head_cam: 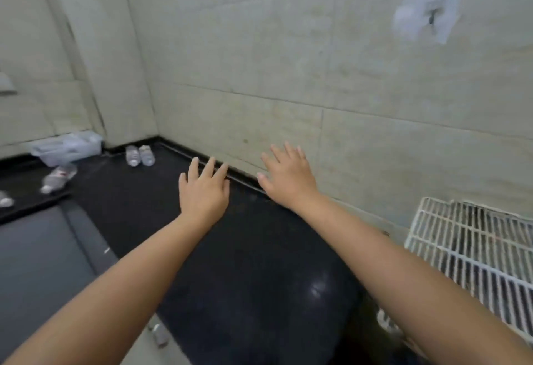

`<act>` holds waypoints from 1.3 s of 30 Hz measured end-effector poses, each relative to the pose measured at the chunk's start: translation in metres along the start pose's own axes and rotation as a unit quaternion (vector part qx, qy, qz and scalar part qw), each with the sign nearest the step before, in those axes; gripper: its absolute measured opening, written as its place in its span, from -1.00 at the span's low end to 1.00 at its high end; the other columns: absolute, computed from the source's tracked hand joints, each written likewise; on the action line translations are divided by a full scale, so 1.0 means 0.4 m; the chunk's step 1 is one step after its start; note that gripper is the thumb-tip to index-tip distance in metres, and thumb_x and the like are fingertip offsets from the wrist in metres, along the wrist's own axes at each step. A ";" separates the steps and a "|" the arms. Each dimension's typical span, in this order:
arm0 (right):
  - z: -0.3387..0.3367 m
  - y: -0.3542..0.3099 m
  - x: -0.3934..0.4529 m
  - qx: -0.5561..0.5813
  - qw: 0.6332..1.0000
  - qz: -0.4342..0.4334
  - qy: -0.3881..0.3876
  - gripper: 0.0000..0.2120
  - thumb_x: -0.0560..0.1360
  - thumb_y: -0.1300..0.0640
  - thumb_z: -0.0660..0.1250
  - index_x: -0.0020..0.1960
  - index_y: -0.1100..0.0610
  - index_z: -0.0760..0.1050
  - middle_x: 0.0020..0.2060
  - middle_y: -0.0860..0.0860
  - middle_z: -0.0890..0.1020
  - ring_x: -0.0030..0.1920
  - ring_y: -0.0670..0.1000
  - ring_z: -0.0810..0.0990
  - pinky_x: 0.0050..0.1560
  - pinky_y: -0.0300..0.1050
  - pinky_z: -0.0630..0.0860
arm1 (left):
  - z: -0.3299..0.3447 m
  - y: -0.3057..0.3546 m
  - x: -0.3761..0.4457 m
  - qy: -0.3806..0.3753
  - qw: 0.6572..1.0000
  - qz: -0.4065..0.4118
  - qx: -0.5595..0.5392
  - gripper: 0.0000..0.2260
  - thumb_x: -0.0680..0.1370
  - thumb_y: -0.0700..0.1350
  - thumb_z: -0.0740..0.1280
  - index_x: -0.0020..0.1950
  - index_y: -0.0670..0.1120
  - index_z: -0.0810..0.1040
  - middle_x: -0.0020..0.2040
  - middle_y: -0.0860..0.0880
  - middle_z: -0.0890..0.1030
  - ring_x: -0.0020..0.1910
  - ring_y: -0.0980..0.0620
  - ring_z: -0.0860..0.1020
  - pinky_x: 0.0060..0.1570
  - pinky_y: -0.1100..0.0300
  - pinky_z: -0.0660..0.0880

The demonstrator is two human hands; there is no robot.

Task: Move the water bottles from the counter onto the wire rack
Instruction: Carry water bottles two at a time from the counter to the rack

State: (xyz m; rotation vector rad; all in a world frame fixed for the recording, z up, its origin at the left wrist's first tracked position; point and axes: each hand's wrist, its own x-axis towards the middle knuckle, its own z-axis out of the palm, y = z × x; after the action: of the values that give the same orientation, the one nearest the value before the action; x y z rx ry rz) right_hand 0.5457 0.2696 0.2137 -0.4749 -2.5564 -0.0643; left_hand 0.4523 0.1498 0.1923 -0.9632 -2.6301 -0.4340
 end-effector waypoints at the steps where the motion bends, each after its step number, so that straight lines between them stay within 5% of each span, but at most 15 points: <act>1: 0.038 -0.050 0.026 0.014 1.000 -0.009 0.001 -0.57 0.44 0.02 0.26 0.22 0.25 0.49 0.27 0.25 0.50 0.33 0.33 0.38 0.37 0.26 0.23 | 0.009 -0.061 0.008 -0.007 1.000 -0.016 0.005 -0.60 0.61 -0.02 0.06 0.46 0.03 0.20 0.53 -0.01 0.13 0.52 -0.14 -0.01 0.43 -0.11 0.07; 6: 0.252 -0.316 0.170 0.079 0.991 0.007 -0.106 -0.49 0.59 -0.05 0.07 0.48 0.11 0.11 0.51 0.10 0.11 0.52 0.16 -0.03 0.50 0.12 -0.12 | 0.071 -0.384 0.050 -0.042 0.997 -0.066 0.023 -0.59 0.62 -0.01 0.05 0.47 0.03 0.15 0.53 -0.01 0.11 0.52 -0.13 -0.02 0.44 -0.10 0.05; 20: 0.730 -0.814 0.507 0.109 0.970 -0.034 -0.216 -0.49 0.59 -0.03 0.07 0.48 0.13 0.11 0.50 0.14 0.13 0.52 0.17 -0.02 0.50 0.12 -0.08 | 0.223 -1.034 0.222 -0.115 0.974 -0.195 0.029 -0.59 0.63 0.00 0.01 0.48 0.05 0.10 0.54 0.00 0.08 0.53 -0.12 -0.06 0.47 -0.10 -0.04; 32: 1.116 -0.968 1.020 0.130 0.963 -0.030 -0.235 -0.48 0.59 -0.02 0.07 0.48 0.15 0.10 0.50 0.17 0.10 0.52 0.18 -0.03 0.50 0.12 -0.08 | 0.365 -1.455 0.697 -0.127 0.967 -0.193 0.105 -0.58 0.62 -0.01 0.04 0.49 0.05 0.09 0.54 0.00 0.08 0.52 -0.13 -0.05 0.46 -0.10 -0.02; 39: 1.284 -0.930 1.186 0.121 0.956 0.044 -0.263 -0.49 0.59 -0.03 0.06 0.48 0.15 0.11 0.50 0.16 0.12 0.52 0.17 -0.01 0.50 0.10 -0.05 | 0.497 -1.572 0.934 -0.170 0.971 -0.146 0.087 -0.57 0.61 -0.03 0.06 0.49 0.03 0.11 0.54 -0.02 0.10 0.52 -0.16 -0.01 0.46 -0.05 0.06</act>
State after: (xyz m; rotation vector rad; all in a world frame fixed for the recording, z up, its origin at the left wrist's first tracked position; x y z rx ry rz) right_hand -0.2158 0.1444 0.0360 -0.5664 -2.9957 0.4635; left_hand -0.2714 -0.0201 0.0450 -0.6429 -3.0748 -0.1015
